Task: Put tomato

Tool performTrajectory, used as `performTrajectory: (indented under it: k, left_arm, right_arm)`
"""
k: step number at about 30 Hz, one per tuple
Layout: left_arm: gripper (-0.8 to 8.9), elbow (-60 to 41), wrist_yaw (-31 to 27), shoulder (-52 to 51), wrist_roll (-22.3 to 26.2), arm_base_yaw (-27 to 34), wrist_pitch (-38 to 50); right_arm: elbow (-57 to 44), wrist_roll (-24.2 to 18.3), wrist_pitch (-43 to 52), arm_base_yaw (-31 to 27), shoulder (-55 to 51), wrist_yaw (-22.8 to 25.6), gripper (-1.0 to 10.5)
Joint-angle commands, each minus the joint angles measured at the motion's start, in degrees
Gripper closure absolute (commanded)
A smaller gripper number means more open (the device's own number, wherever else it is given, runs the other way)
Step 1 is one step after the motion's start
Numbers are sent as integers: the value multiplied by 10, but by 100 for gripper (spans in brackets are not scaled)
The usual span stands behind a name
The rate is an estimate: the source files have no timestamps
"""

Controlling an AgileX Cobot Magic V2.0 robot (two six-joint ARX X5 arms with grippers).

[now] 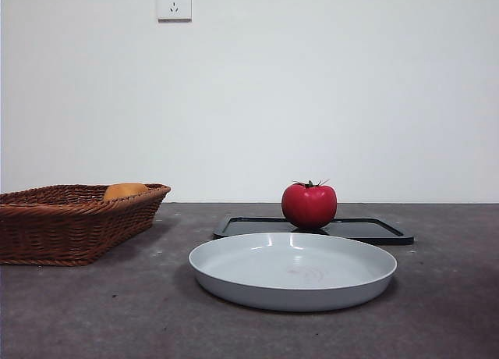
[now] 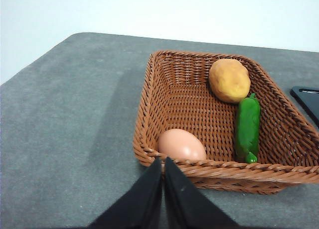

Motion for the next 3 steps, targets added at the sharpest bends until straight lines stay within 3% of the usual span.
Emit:
performTrajectory:
  k: [1,3]
  left_arm:
    - [807,-12,3,0,4,1,-4]
    - [807,-12,3,0,4,1,-4]
  right_arm:
    - [-4,-5,7,0,-2,-2,938]
    - [-4,-5,7,0,-2,-2,938]
